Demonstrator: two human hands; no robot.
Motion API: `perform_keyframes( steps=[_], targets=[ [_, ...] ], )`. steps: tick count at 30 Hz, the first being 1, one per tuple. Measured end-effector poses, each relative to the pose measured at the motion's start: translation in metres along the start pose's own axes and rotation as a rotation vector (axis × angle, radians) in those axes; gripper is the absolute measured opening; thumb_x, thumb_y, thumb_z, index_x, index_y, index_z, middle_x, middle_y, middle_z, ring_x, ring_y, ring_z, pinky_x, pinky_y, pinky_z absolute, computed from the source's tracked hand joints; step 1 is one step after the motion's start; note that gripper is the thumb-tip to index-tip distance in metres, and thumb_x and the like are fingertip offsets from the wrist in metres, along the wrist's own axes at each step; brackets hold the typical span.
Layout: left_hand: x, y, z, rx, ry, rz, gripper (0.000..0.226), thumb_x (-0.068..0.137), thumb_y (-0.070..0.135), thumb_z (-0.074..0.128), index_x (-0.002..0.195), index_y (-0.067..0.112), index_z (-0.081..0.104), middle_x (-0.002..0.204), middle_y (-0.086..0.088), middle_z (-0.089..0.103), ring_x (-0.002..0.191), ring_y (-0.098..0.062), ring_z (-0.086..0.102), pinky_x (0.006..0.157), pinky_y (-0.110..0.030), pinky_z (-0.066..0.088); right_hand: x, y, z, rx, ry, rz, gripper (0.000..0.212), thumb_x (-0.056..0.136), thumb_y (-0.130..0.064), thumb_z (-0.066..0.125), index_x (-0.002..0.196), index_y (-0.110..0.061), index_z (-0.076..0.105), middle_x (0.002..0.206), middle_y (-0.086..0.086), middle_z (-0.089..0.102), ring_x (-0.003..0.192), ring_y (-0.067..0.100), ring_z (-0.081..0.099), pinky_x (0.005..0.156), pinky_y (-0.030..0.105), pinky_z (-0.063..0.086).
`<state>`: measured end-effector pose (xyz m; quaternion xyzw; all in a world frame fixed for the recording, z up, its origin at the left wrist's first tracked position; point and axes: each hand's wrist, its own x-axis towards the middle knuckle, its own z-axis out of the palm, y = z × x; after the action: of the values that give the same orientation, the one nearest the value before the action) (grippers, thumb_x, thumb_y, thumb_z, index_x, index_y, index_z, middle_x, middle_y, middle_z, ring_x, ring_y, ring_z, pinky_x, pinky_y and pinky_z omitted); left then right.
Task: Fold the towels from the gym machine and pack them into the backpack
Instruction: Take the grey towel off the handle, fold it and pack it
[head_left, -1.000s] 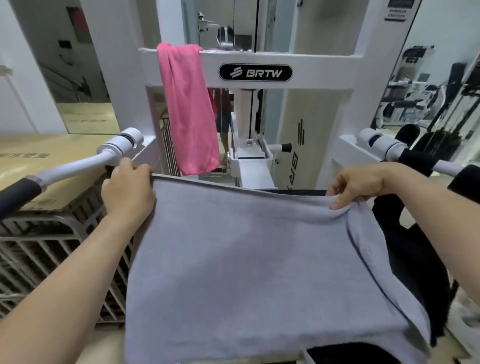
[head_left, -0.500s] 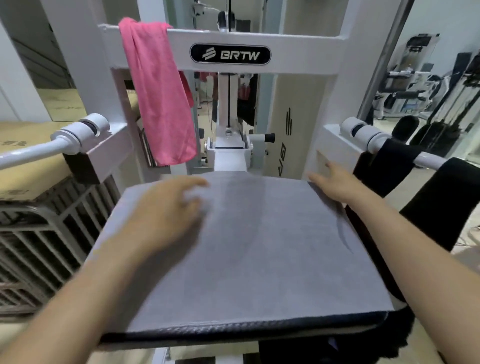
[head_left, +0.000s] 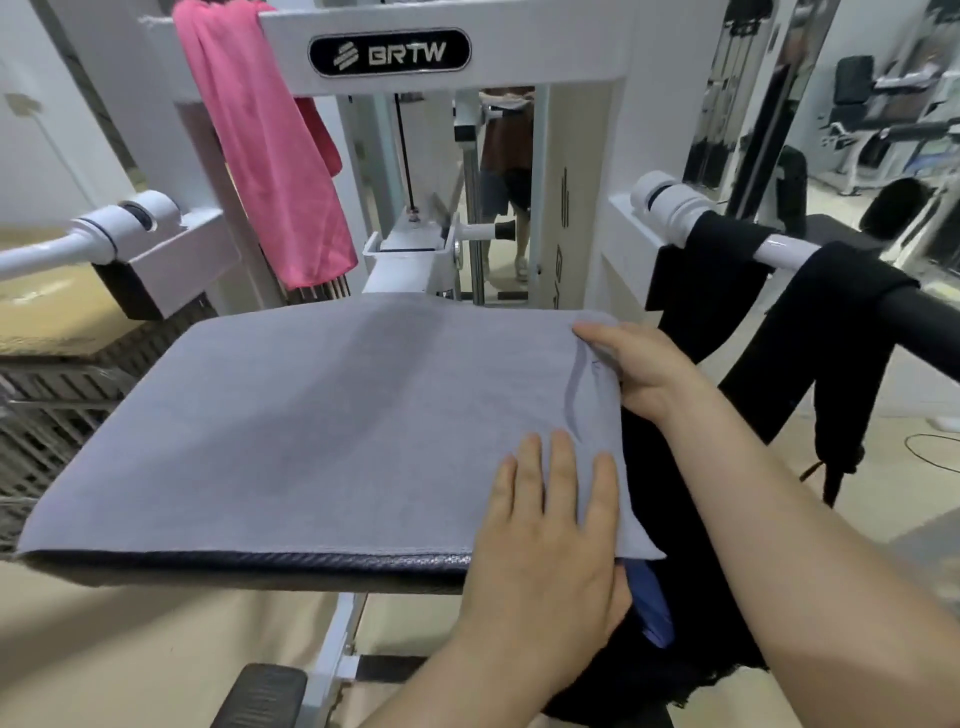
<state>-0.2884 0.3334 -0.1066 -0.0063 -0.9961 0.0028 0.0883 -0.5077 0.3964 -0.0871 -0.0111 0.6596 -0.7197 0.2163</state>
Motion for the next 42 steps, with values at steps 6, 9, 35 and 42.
perform_keyframes(
  steps=[6, 9, 35, 42],
  targets=[
    [0.016, 0.022, -0.001, 0.116, 0.109, -0.081, 0.046, 0.067, 0.04, 0.069, 0.106, 0.016, 0.07, 0.102, -0.018, 0.068, 0.098, -0.045, 0.066, 0.079, -0.045, 0.056, -0.002, -0.007, -0.008, 0.092, -0.047, 0.127, 0.014, 0.085, -0.012, 0.07, 0.094, -0.001, 0.069, 0.086, 0.015, 0.073, 0.074, 0.025, 0.07, 0.067, 0.037, 0.058],
    [0.018, 0.03, -0.005, 0.007, 0.263, -0.04, 0.008, 0.071, 0.016, 0.058, 0.077, 0.017, 0.064, 0.076, -0.006, 0.061, 0.078, -0.035, 0.068, 0.059, -0.033, 0.053, -0.004, -0.003, -0.021, 0.162, -0.001, 0.108, 0.015, 0.086, -0.01, 0.067, 0.095, 0.002, 0.067, 0.083, 0.016, 0.071, 0.073, 0.026, 0.068, 0.071, 0.037, 0.057],
    [-0.118, -0.2, -0.045, -0.182, 0.735, -1.064, 0.066, 0.074, 0.004, 0.062, 0.135, 0.018, 0.042, 0.138, -0.01, 0.044, 0.127, -0.032, 0.041, 0.104, -0.051, 0.036, -0.018, -0.028, 0.278, -1.167, -0.478, -0.788, 0.033, 0.094, -0.035, 0.045, 0.121, -0.021, 0.055, 0.118, 0.002, 0.062, 0.102, 0.024, 0.055, 0.088, 0.039, 0.041],
    [-0.093, -0.102, -0.027, -0.145, 0.29, -0.272, 0.042, 0.071, 0.065, 0.058, 0.094, 0.03, 0.058, 0.104, 0.009, 0.056, 0.096, -0.017, 0.056, 0.077, -0.036, 0.048, 0.026, -0.038, 0.197, -1.538, -0.16, -0.585, 0.044, 0.095, -0.043, 0.039, 0.132, -0.023, 0.051, 0.137, 0.011, 0.053, 0.124, 0.034, 0.047, 0.096, 0.041, 0.043]
  ],
)
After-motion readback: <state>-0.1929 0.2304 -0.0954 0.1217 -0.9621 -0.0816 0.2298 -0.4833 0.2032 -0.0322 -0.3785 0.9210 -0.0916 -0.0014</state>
